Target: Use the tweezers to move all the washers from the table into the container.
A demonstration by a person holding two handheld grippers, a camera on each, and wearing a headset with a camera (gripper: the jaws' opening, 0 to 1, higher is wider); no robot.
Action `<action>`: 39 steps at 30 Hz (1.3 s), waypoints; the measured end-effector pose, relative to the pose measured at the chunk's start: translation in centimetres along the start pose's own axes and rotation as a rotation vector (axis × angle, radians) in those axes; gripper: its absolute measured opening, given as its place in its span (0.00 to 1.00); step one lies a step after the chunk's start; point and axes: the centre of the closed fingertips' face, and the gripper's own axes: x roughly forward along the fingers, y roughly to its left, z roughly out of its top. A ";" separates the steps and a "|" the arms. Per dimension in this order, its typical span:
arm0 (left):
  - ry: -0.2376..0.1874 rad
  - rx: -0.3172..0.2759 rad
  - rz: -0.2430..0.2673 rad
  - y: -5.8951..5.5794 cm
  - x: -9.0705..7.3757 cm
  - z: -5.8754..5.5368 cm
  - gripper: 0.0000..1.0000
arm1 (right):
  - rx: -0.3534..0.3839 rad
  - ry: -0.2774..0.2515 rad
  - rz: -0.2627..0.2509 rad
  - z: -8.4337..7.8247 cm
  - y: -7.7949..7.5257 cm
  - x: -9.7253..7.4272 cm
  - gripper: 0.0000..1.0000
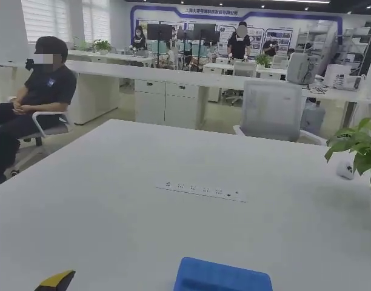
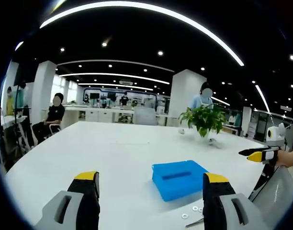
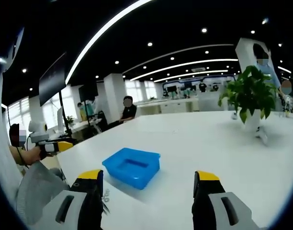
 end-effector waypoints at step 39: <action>0.007 -0.045 -0.049 -0.8 0.2 0.0 0.91 | -0.300 0.227 0.055 -1.8 3.1 0.3 0.61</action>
